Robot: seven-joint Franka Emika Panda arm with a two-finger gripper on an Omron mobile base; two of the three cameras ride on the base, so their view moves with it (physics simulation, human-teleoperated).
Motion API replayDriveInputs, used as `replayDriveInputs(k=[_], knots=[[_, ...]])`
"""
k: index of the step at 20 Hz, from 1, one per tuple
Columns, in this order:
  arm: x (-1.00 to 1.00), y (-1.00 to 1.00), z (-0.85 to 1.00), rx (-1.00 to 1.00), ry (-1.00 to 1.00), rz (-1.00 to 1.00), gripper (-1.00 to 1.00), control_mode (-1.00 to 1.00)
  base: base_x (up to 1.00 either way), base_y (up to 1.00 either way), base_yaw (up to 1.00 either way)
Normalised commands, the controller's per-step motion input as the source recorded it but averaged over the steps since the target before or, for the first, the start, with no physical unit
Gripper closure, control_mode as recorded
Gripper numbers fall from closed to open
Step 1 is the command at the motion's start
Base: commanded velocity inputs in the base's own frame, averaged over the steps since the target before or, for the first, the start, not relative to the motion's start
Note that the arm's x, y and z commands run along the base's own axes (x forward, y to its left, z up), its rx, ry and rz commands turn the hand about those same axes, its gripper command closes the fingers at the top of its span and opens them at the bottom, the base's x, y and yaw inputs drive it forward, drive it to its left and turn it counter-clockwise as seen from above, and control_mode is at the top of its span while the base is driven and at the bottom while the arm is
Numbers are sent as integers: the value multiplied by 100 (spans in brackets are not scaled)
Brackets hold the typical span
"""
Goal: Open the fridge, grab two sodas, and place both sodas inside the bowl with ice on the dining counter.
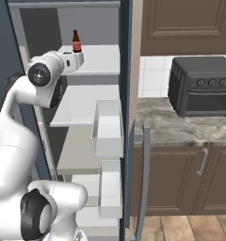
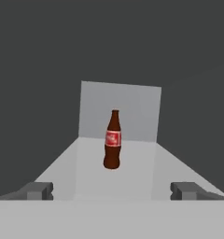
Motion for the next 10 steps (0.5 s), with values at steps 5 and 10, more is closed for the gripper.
replayDriveInputs(k=[5,10], knots=[[36,0,0,0,4,0,-100,-100,0,0,0],[55,0,0,0,5,0,-100,-100,0,0,0]])
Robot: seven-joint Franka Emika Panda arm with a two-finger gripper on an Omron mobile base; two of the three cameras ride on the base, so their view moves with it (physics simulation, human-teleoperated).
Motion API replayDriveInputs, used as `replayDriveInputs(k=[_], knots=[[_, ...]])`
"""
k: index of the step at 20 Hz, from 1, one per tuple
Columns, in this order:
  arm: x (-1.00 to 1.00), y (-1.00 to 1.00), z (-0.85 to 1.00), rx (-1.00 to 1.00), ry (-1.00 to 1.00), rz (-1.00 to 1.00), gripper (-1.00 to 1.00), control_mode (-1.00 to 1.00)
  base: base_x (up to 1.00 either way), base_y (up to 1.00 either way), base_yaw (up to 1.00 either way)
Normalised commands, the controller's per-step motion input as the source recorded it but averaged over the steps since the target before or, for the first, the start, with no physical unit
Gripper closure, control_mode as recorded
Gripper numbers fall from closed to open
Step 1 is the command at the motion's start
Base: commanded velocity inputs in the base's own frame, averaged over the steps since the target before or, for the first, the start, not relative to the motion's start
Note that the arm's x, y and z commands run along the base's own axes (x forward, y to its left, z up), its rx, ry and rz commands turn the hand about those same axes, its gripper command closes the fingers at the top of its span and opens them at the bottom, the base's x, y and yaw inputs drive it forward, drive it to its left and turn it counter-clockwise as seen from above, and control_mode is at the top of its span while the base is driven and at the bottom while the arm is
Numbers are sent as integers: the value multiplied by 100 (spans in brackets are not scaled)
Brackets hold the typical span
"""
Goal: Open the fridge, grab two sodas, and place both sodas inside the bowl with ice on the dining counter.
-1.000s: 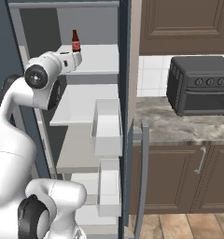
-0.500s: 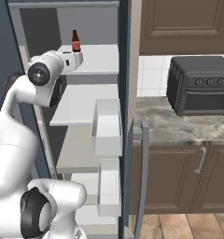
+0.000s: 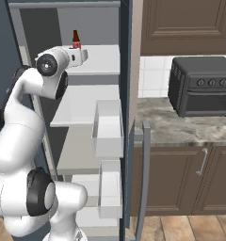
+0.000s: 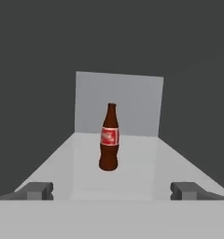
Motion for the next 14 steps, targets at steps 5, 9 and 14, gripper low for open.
replayDriveInputs(k=[5,9,14], knots=[[70,0,0,0,7,0,-100,-100,0,0,0],[69,0,0,0,8,0,-100,-100,0,0,0],[64,5,0,0,9,0,-100,-100,0,0,0]])
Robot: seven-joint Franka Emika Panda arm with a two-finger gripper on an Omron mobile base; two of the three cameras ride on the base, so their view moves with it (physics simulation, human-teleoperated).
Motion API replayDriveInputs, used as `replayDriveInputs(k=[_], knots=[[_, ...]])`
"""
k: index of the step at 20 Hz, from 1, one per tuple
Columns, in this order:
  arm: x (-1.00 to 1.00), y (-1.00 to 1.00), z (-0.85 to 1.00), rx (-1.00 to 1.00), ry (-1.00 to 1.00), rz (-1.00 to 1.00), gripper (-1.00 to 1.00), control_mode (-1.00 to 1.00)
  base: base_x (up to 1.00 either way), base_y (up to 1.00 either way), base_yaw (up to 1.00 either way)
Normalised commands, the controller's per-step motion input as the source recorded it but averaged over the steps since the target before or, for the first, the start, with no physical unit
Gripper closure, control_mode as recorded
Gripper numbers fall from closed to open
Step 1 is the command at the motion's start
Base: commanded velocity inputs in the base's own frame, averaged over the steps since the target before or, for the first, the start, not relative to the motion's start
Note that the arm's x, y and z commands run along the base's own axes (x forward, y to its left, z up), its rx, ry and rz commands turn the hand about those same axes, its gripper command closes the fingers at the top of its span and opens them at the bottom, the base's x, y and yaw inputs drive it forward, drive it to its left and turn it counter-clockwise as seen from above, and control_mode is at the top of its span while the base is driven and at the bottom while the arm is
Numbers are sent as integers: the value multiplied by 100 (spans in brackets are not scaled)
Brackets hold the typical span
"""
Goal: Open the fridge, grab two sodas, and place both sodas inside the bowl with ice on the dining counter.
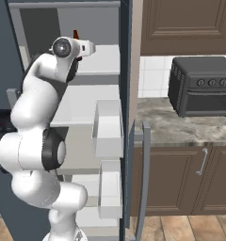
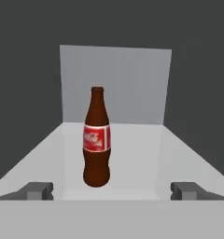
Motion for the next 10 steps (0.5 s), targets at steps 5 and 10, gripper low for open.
replayDriveInputs(k=[5,10], knots=[[48,26,0,0,6,0,-100,-100,0,0,0],[38,30,0,0,3,0,-100,-100,0,0,0]])
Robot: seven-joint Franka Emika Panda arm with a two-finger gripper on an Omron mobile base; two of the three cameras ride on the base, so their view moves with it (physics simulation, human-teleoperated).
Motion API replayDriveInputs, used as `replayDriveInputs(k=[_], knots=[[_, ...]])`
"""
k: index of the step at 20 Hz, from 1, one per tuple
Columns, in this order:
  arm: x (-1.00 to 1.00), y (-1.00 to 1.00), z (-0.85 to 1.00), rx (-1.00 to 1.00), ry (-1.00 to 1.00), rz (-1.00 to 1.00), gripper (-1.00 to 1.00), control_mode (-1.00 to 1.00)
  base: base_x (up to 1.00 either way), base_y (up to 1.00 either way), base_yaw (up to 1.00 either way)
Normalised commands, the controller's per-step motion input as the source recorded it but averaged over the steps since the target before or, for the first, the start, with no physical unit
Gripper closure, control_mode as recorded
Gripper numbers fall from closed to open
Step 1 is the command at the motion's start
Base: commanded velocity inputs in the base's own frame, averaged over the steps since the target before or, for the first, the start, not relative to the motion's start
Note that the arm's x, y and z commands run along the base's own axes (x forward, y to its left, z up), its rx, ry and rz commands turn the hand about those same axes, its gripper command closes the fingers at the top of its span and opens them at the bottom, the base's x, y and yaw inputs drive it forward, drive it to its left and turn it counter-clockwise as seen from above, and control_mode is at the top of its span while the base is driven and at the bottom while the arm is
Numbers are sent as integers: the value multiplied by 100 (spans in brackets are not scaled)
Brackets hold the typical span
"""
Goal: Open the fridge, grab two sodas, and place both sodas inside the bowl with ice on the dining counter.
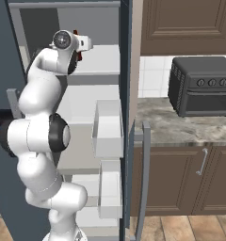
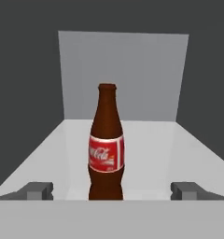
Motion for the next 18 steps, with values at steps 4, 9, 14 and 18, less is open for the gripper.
replayDriveInputs(k=[4,9,14,18], knots=[[39,14,0,0,5,0,-100,-100,0,0,0],[44,13,0,0,6,0,-100,-100,0,0,0],[39,14,0,0,5,0,-100,-100,0,0,0],[33,9,0,0,5,0,100,-100,0,0,0]])
